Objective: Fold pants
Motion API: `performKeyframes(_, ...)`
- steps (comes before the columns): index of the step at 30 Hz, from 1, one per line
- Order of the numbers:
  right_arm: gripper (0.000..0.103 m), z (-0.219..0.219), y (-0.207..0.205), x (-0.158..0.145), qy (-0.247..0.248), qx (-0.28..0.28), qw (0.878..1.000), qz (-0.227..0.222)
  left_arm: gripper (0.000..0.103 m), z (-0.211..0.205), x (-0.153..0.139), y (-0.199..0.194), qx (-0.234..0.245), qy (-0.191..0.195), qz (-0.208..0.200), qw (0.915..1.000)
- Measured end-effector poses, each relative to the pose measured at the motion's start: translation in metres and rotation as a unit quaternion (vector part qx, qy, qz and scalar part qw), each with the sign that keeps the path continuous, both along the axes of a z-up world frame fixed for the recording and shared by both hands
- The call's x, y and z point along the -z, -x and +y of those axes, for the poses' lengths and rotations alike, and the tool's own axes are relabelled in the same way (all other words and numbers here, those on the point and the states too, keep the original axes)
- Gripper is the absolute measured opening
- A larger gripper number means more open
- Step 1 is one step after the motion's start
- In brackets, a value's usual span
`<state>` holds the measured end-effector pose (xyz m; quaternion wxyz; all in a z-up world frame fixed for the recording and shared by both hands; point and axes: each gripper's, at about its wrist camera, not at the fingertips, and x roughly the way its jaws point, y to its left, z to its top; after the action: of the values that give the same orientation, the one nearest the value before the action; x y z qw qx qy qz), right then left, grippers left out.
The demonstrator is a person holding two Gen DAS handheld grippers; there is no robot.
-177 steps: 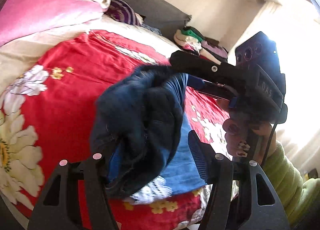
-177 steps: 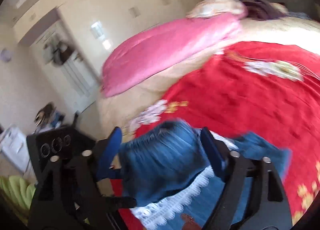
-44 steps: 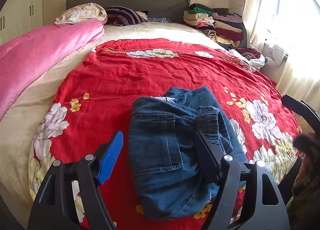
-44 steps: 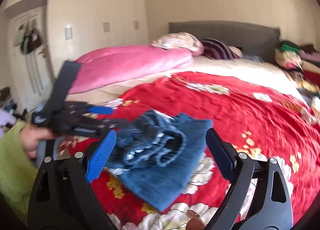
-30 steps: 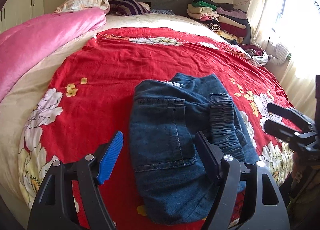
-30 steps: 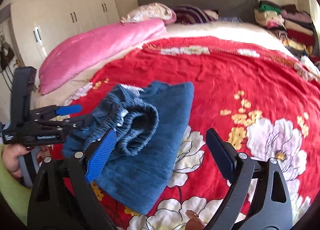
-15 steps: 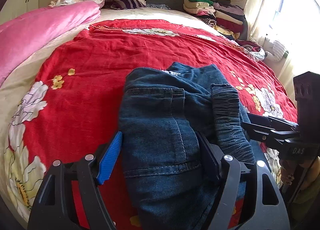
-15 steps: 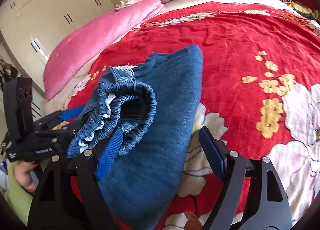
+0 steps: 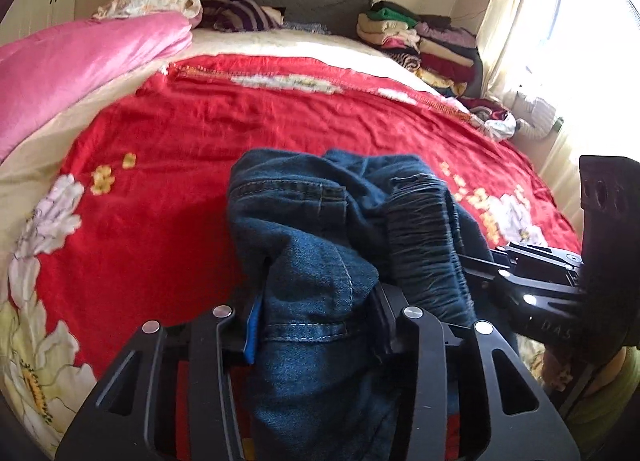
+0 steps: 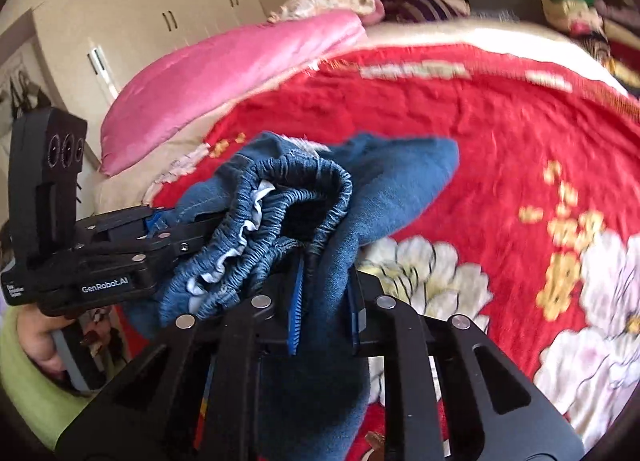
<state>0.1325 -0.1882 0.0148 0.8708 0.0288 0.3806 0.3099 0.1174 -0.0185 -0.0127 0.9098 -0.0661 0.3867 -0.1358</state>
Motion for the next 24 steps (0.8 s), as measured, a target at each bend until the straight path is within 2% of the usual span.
performKeyframes(10,0.011,0.013,-0.034,-0.037,0.033,-0.006,0.995,-0.091,0.040,0.002,-0.028,-0.034,-0.017,-0.009,-0.044,0.9988)
performKeyframes(16,0.011,0.017,-0.066,-0.029,0.048,0.005,0.995,-0.083,0.040,0.002,-0.026,-0.062,-0.032,-0.015,-0.047,0.9982)
performKeyframes(24,0.011,0.020,-0.072,-0.027,0.051,0.010,0.995,-0.081,0.038,0.001,-0.028,-0.073,-0.035,-0.016,-0.057,0.9976)
